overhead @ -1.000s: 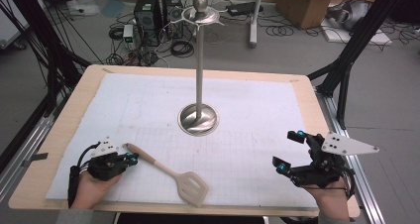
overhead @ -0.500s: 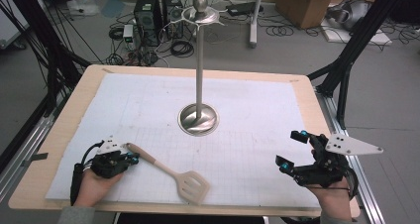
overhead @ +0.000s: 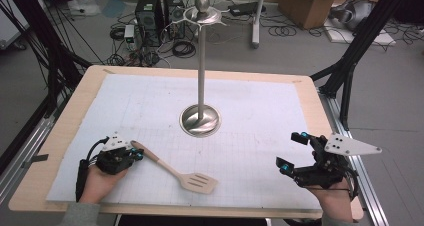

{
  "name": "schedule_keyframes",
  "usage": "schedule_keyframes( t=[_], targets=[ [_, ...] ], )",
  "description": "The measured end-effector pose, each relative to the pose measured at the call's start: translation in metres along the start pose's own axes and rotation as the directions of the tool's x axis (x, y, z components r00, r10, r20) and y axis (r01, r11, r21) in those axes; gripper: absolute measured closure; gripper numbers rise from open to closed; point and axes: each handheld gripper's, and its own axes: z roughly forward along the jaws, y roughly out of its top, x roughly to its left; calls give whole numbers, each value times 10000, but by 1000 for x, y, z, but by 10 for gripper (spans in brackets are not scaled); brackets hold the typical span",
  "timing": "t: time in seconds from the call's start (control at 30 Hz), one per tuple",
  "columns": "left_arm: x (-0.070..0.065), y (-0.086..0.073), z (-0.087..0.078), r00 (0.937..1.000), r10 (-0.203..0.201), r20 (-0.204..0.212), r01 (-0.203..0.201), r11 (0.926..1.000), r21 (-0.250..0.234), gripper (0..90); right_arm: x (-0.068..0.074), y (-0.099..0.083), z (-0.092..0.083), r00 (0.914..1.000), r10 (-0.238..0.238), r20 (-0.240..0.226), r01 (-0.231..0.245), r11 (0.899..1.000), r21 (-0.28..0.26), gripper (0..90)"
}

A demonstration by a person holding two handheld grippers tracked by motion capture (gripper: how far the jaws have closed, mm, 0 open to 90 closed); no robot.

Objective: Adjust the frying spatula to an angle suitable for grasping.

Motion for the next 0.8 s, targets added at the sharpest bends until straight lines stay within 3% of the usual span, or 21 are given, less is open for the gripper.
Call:
schedule_keyframes(
  t=[0.1, 0.43, 0.67, 0.8],
  targets=[
    [4, 0, 3, 9995, -201, 237, 204, 9997, -131, 897, 0, 0, -1, 10000, 53, -4, -53, 10000, 33, 61],
    [7, 7, 12, 9982, -493, 332, 497, 9987, -128, 897, -1, 0, -4, 10000, 34, 65, -34, 10000, -40, 61],
    [6, 20, 19, 9997, -48, 225, 39, 9992, 387, 897, -2, 0, -6, 9999, 91, 115, -89, 9999, -119, 61],
    [5, 24, 25, 9997, -67, 235, 57, 9991, 424, 897, -4, 0, -9, 9999, 111, 130, -108, 9997, -207, 61]
  ],
)
